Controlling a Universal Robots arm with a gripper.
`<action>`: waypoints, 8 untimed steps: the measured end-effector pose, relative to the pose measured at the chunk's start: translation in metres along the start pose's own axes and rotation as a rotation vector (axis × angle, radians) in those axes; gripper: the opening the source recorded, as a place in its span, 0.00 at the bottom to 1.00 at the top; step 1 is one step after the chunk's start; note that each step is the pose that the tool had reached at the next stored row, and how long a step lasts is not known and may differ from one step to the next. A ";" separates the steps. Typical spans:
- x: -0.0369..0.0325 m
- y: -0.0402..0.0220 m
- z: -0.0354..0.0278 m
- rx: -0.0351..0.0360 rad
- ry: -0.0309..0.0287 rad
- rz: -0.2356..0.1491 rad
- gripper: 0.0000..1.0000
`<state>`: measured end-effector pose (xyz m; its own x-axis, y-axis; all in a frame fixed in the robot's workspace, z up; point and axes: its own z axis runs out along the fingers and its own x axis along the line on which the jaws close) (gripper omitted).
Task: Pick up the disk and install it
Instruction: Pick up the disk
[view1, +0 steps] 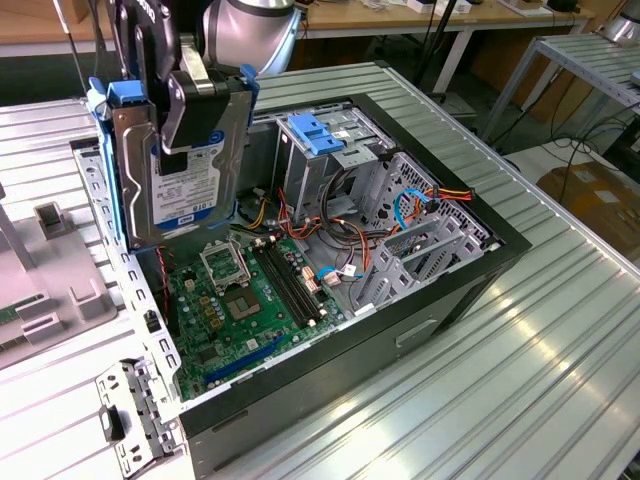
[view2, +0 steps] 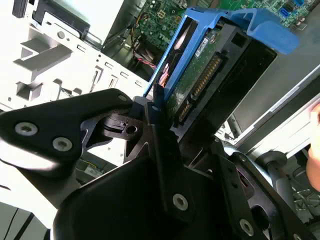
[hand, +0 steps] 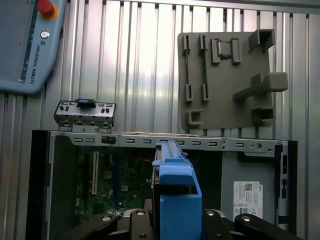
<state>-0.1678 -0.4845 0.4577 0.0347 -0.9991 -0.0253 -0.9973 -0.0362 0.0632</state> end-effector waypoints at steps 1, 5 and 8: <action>0.0004 -0.0012 -0.0001 -0.0002 0.0000 0.000 0.37; 0.0022 -0.0064 -0.0004 -0.0010 0.0000 0.000 0.37; 0.0037 -0.0102 -0.0007 -0.0014 -0.0001 0.000 0.37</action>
<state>-0.1574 -0.4878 0.4576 0.0346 -0.9991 -0.0254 -0.9973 -0.0362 0.0647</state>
